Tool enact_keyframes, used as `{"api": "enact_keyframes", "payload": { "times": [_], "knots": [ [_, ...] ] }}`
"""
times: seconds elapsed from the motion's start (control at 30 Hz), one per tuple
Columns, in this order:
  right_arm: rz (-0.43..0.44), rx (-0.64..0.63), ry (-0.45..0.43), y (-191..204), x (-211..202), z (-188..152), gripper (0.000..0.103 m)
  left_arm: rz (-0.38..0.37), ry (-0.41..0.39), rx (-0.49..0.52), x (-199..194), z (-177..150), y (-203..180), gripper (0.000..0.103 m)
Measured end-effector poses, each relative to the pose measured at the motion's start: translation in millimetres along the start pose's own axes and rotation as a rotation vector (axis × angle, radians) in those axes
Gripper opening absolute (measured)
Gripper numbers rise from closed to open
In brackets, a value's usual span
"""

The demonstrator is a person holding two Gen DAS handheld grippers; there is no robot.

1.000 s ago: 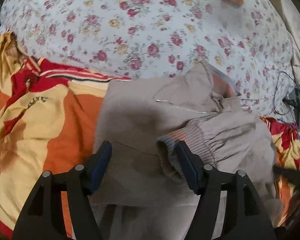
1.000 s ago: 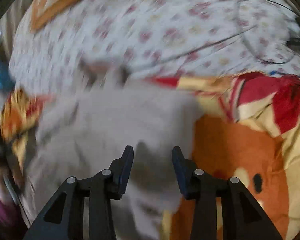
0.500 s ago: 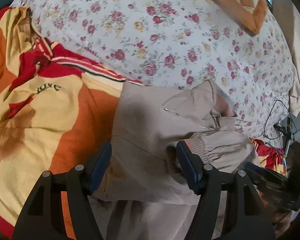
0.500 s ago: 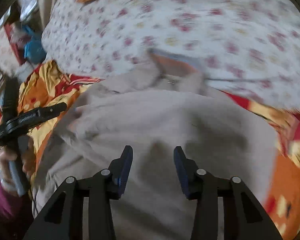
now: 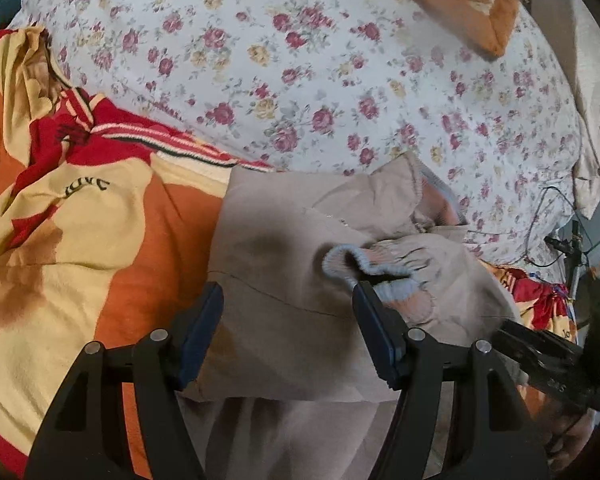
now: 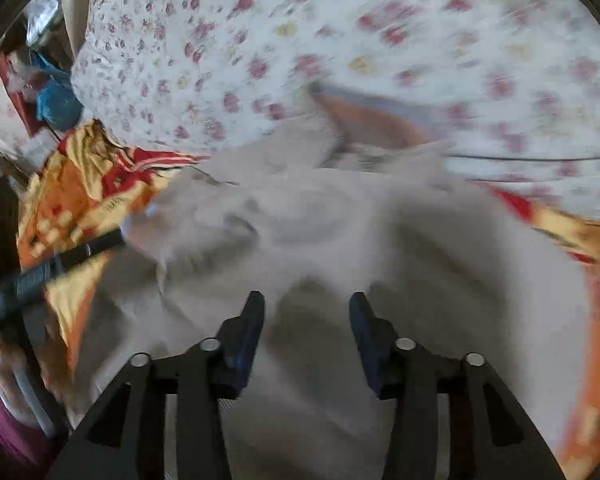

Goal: Fold large clothes

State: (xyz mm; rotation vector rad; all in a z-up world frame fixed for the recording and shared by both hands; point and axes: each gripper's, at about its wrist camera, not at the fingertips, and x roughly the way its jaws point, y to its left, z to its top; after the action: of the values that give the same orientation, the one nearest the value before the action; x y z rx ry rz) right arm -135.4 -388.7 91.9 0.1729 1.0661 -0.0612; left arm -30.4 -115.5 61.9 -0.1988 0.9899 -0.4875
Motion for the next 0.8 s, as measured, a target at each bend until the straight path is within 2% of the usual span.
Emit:
{"api": "enact_keyframes", "payload": {
  "times": [0.07,0.13,0.2,0.23,0.27,0.4,0.5,0.57,0.63,0.67,0.73,0.8],
  "knots": [
    [-0.050,0.018,-0.028,-24.2,-22.4,-16.3,0.052,-0.015,-0.013,0.012,-5.0,0.6,-5.7,0.066],
    [-0.108,0.061,-0.019,-48.4,-25.8,-27.5,0.055,-0.026,-0.019,0.036,-7.8,1.5,-14.9,0.066],
    [-0.152,0.110,0.070,-74.9,-4.7,-38.2,0.054,-0.018,-0.023,0.058,-6.5,1.0,-25.2,0.068],
    [-0.150,0.138,0.127,-86.6,10.3,-47.4,0.054,-0.004,-0.014,0.080,-3.4,-0.4,-33.4,0.068],
    [-0.129,0.163,0.142,-94.1,16.9,-53.8,0.054,0.002,-0.005,0.100,-0.5,-2.0,-39.0,0.069],
    [-0.114,0.168,0.081,-86.7,-2.9,-46.9,0.055,0.061,0.072,0.168,24.9,-7.8,-57.1,0.069],
    [-0.100,0.172,-0.002,-81.0,-25.2,-41.9,0.056,0.163,0.089,0.124,42.6,-9.7,-48.8,0.070],
    [-0.124,0.175,0.016,-83.4,-15.8,-42.4,0.061,0.199,0.117,0.101,54.3,-10.9,-39.7,0.078],
    [-0.155,0.201,0.095,-92.2,13.8,-48.4,0.061,0.195,0.112,0.089,56.0,-11.8,-35.4,0.080],
    [-0.137,0.219,0.128,-97.2,25.3,-52.5,0.062,0.192,0.114,0.090,53.8,-12.1,-35.3,0.080],
    [-0.135,0.219,0.100,-94.9,15.7,-53.2,0.063,0.186,0.118,0.103,42.5,-13.5,-36.7,0.079],
    [-0.090,0.229,0.065,-93.1,-7.0,-52.5,0.063,0.193,0.105,0.125,30.2,-16.7,-38.2,0.079]
  ]
}}
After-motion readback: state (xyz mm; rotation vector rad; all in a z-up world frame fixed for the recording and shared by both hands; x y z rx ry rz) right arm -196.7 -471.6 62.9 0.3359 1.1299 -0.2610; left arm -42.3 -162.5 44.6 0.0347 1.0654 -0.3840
